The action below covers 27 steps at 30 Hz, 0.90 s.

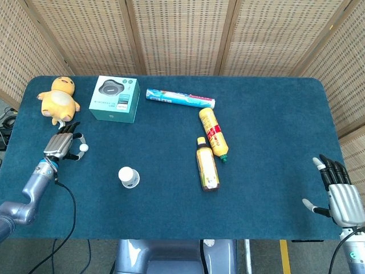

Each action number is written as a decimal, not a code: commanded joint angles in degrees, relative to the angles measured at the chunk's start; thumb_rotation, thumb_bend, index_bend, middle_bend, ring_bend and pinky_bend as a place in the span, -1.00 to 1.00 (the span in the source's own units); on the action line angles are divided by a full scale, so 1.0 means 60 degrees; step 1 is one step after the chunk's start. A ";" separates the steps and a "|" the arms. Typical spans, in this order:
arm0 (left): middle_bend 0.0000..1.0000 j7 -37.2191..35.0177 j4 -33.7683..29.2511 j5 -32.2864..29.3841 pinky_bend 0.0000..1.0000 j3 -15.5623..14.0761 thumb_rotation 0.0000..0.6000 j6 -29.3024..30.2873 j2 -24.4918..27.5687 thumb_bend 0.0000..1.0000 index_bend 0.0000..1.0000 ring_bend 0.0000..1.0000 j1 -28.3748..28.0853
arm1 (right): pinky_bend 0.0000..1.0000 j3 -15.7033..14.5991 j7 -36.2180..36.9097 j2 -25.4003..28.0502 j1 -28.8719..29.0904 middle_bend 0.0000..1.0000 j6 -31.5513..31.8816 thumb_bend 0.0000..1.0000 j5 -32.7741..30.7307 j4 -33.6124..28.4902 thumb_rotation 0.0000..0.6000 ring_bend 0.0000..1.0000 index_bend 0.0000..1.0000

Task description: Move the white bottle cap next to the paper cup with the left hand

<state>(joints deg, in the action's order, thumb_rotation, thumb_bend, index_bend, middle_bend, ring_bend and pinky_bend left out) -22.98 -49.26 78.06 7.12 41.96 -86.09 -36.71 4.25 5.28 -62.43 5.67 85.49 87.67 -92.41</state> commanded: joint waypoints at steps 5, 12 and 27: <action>-1.00 0.0189 -0.2745 0.1113 -1.00 -0.0607 1.00 0.1466 0.1466 -0.31 0.07 -1.00 0.0466 | -1.00 -0.0023 0.0063 0.0042 -0.0027 -1.00 0.0057 -1.00 0.0073 -0.0044 1.00 -1.00 -0.98; -1.00 0.1035 -0.4017 0.1469 -1.00 -0.1010 1.00 0.1595 0.1912 -0.31 0.07 -1.00 0.0509 | -1.00 -0.0031 0.0172 0.0104 -0.0071 -1.00 0.0159 -1.00 0.0138 -0.0081 1.00 -1.00 -0.98; -1.00 0.3411 -0.4286 0.0417 -1.00 -0.0985 1.00 0.0805 0.1047 -0.31 0.06 -1.00 0.0263 | -1.00 -0.0002 0.0494 0.0220 -0.0079 -1.00 0.0151 -1.00 0.0100 -0.0050 1.00 -1.00 -0.95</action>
<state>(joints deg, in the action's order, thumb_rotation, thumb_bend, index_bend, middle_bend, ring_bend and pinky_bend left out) -4.19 -75.84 82.16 0.75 47.78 -78.07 -34.56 4.25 8.26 -61.10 5.19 86.38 88.25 -92.72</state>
